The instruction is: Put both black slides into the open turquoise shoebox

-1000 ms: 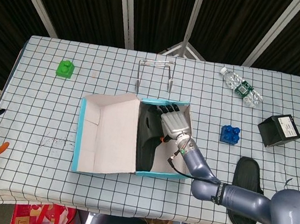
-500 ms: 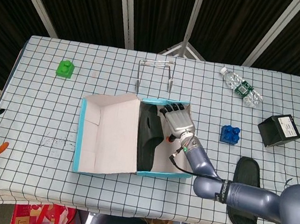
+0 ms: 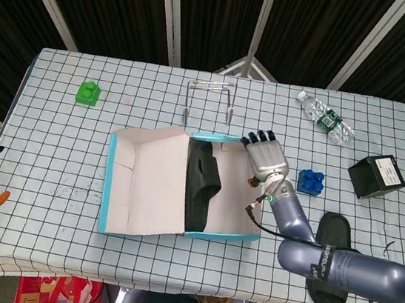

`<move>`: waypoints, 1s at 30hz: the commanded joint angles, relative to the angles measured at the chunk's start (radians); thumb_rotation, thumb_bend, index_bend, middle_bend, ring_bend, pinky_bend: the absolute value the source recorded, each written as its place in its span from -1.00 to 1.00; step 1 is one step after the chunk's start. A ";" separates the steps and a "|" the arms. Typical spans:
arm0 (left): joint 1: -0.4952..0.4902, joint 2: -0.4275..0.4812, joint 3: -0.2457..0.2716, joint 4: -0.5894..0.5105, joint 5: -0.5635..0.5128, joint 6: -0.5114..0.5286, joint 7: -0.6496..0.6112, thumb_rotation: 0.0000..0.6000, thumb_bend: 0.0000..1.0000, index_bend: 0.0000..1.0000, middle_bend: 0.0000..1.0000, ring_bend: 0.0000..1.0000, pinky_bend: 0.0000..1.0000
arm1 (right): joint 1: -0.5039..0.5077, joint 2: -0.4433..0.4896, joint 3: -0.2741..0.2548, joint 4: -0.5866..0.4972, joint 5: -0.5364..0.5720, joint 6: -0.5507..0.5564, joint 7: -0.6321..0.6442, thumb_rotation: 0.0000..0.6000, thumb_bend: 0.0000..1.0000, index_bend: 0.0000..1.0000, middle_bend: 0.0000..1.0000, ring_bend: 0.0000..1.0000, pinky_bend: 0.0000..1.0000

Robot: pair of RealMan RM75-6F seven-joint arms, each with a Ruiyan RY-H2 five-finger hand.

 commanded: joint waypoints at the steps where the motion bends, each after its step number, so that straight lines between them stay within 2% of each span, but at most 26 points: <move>1: 0.004 -0.001 -0.003 0.001 0.005 0.015 0.006 1.00 -0.48 -0.72 -1.00 -0.98 -0.74 | -0.032 0.110 -0.043 -0.066 0.024 0.045 -0.013 1.00 -0.53 -0.72 -0.79 -1.00 -1.00; 4: 0.008 0.000 -0.005 -0.003 0.007 0.026 0.002 1.00 -0.49 -0.72 -1.00 -1.00 -0.74 | -0.054 0.213 -0.097 -0.117 0.060 0.032 -0.040 1.00 -0.53 -0.72 -0.79 -1.00 -1.00; 6: 0.009 0.005 -0.003 -0.006 0.009 0.024 -0.001 1.00 -0.50 -0.72 -1.00 -1.00 -0.74 | -0.091 0.289 -0.131 -0.166 0.022 0.014 -0.028 1.00 -0.53 -0.72 -0.79 -1.00 -1.00; 11: 0.004 0.007 -0.002 -0.002 0.030 0.032 -0.026 1.00 -0.52 -0.72 -1.00 -1.00 -0.75 | -0.284 0.419 -0.189 -0.244 -0.258 0.051 0.131 1.00 -0.53 -0.72 -0.79 -1.00 -1.00; 14: 0.002 0.001 -0.001 0.011 0.036 0.034 -0.033 1.00 -0.52 -0.72 -1.00 -1.00 -0.75 | -0.388 0.463 -0.218 -0.257 -0.384 0.058 0.233 1.00 -0.53 -0.72 -0.79 -1.00 -1.00; 18: -0.001 -0.004 0.000 0.017 0.037 0.029 -0.036 1.00 -0.52 -0.73 -1.00 -1.00 -0.74 | -0.492 0.476 -0.261 -0.233 -0.529 0.061 0.305 1.00 -0.53 -0.72 -0.79 -1.00 -1.00; 23: 0.004 -0.003 -0.009 0.018 0.024 0.038 -0.046 1.00 -0.52 -0.73 -1.00 -1.00 -0.75 | -0.609 0.447 -0.324 -0.218 -0.681 0.115 0.307 1.00 -0.53 -0.72 -0.79 -1.00 -1.00; 26: 0.005 -0.001 -0.012 0.018 0.010 0.032 -0.047 1.00 -0.52 -0.74 -1.00 -1.00 -0.75 | -0.654 0.431 -0.338 -0.227 -0.714 0.155 0.300 1.00 -0.53 -0.72 -0.80 -1.00 -1.00; 30: 0.005 0.010 -0.011 0.008 -0.001 0.018 -0.047 1.00 -0.52 -0.74 -1.00 -1.00 -0.75 | -0.699 0.405 -0.350 -0.249 -0.703 0.175 0.283 1.00 -0.53 -0.73 -0.82 -1.00 -1.00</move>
